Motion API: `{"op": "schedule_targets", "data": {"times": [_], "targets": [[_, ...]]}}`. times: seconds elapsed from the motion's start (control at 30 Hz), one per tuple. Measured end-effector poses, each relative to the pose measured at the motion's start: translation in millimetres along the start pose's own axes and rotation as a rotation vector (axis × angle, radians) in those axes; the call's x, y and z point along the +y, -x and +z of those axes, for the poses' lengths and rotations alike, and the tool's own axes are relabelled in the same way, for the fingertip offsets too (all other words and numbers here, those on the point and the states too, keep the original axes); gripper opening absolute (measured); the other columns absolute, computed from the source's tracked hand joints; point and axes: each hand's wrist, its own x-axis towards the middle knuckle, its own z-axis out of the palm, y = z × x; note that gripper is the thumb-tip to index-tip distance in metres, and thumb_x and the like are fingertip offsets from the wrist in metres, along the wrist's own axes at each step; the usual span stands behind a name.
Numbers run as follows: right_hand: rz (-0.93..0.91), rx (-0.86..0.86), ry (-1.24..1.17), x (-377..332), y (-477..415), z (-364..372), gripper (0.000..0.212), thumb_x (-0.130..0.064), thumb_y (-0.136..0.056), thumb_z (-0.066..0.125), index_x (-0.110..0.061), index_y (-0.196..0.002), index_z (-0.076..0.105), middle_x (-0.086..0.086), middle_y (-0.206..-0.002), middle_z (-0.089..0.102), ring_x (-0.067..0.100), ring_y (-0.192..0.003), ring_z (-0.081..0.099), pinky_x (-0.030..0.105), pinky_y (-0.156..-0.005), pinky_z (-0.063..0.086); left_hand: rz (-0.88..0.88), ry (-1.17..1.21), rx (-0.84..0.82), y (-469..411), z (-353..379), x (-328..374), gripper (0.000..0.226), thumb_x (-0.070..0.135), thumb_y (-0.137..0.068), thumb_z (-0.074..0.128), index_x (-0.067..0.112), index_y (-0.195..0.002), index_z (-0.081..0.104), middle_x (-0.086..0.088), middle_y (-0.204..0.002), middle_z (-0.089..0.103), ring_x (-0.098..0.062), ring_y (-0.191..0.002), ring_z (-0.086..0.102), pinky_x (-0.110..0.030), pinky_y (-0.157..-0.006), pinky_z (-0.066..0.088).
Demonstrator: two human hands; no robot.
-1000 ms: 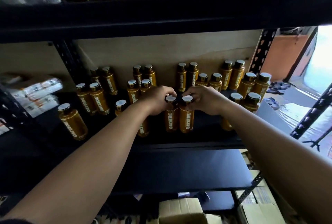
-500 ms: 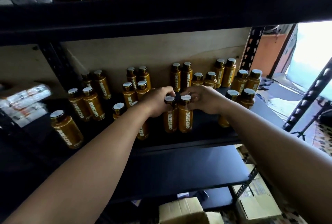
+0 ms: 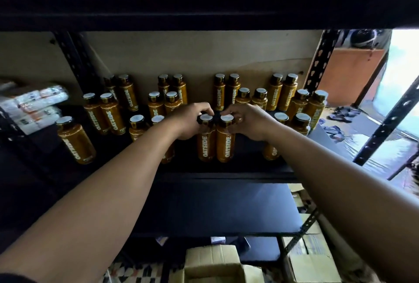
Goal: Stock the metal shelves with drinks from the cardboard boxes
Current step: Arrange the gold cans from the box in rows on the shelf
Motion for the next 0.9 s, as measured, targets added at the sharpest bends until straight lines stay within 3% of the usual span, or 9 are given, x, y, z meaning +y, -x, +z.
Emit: {"op": "schedule_targets", "data": {"times": [0.23,0.57,0.9], "targets": [[-0.022,-0.016,0.025,7.8,11.8,-11.0,0.052,-0.022,-0.091,0.077,-0.028,-0.139,0.058,0.002,-0.141,0.06,0.018,-0.127,0.058,0.035,-0.1,0.052,-0.048,-0.005,-0.013,0.7,9.4,19.7,0.036,0.023,-0.092,0.073,0.039,-0.12,0.058,0.003,-0.127,0.056,-0.021,-0.11,0.058,-0.046,-0.093,0.053],[-0.004,-0.002,0.031,19.5,23.5,-18.5,0.051,-0.023,-0.091,0.077,-0.031,-0.137,0.058,-0.003,-0.138,0.058,0.007,-0.112,0.055,0.023,-0.084,0.047,-0.03,-0.002,-0.011,2.1,17.4,36.0,0.038,0.018,-0.093,0.071,0.033,-0.126,0.058,0.0,-0.136,0.055,-0.02,-0.114,0.055,-0.035,-0.086,0.046],[0.005,0.014,0.059,22.6,26.2,-19.3,0.05,-0.028,-0.09,0.078,-0.034,-0.137,0.058,-0.005,-0.139,0.059,0.009,-0.108,0.057,0.026,-0.084,0.048,-0.041,-0.003,-0.015,1.6,19.0,39.5,0.041,0.02,-0.093,0.072,0.036,-0.127,0.057,-0.002,-0.141,0.053,-0.022,-0.12,0.054,-0.035,-0.085,0.044]]}}
